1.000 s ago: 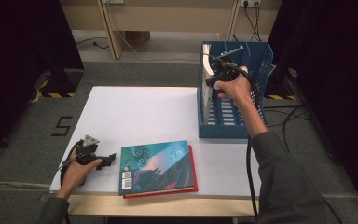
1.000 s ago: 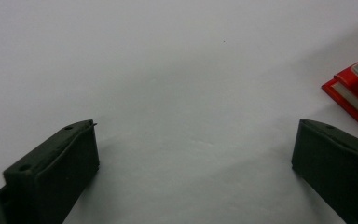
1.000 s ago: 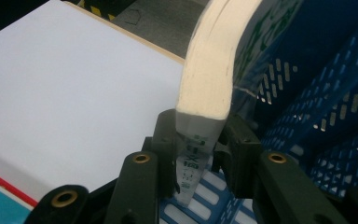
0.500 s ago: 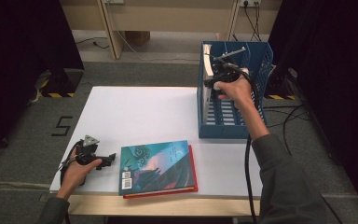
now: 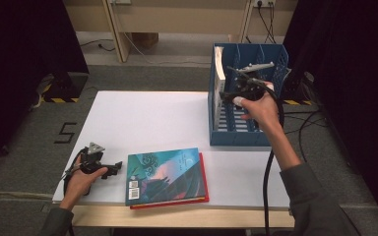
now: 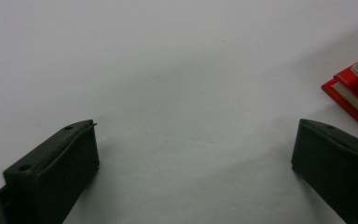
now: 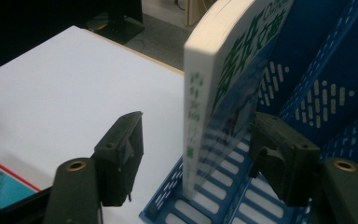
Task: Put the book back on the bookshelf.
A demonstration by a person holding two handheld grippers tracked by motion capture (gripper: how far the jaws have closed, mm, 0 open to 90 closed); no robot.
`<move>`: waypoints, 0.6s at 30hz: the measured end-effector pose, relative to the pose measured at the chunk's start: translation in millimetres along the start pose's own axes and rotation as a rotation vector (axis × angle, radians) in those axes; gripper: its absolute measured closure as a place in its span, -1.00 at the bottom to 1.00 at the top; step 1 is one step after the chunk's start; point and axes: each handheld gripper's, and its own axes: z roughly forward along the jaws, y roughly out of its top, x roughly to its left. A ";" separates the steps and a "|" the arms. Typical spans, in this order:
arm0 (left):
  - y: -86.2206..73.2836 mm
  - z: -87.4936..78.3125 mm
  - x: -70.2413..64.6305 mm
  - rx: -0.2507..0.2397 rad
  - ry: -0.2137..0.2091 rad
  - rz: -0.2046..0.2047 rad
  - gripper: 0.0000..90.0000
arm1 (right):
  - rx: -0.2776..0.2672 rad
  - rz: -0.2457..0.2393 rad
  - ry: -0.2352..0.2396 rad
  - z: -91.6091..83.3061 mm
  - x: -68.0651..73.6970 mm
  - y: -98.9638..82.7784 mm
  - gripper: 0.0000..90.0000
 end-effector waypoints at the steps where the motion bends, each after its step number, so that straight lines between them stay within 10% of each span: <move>1: 0.0 0.0 0.0 0.000 0.000 0.000 -1.00 | 0.000 0.000 0.000 0.0 0.0 0.0 -0.22; 18: 0.1 0.1 -0.1 0.000 0.000 0.000 -1.00 | -0.086 -0.015 0.016 -18.6 20.0 -76.8 -0.47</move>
